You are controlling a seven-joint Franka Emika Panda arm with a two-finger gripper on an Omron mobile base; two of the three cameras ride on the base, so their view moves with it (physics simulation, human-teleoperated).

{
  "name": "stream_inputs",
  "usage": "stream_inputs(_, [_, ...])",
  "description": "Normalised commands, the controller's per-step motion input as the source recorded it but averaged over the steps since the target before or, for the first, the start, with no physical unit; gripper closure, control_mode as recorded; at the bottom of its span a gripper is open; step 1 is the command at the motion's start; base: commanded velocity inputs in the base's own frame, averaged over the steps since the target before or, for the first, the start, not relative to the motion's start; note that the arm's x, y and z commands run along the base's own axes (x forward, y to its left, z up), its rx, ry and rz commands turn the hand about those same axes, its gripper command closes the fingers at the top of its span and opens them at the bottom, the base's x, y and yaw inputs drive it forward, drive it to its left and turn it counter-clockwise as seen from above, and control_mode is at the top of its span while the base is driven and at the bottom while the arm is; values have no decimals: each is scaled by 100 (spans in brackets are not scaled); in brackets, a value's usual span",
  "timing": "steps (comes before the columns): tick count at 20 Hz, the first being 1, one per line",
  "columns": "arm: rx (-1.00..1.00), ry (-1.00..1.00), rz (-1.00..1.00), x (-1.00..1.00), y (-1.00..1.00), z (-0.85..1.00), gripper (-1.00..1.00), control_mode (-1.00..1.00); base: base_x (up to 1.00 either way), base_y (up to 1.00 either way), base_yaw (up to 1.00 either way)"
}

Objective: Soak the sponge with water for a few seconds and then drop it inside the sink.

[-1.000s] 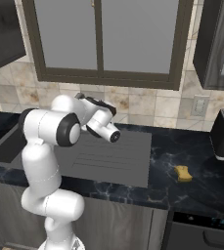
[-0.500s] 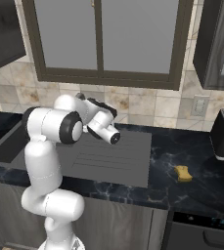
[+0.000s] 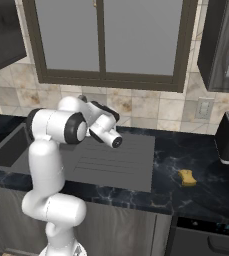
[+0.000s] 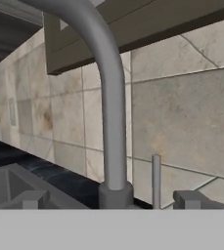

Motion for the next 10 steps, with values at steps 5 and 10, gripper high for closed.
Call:
stream_inputs(5, [0, 0, 0, 20, 3, -9, -100, -100, 0, 0, 0])
stream_inputs(10, [0, 0, 0, 20, 0, -6, -100, -100, 0, 0, 0])
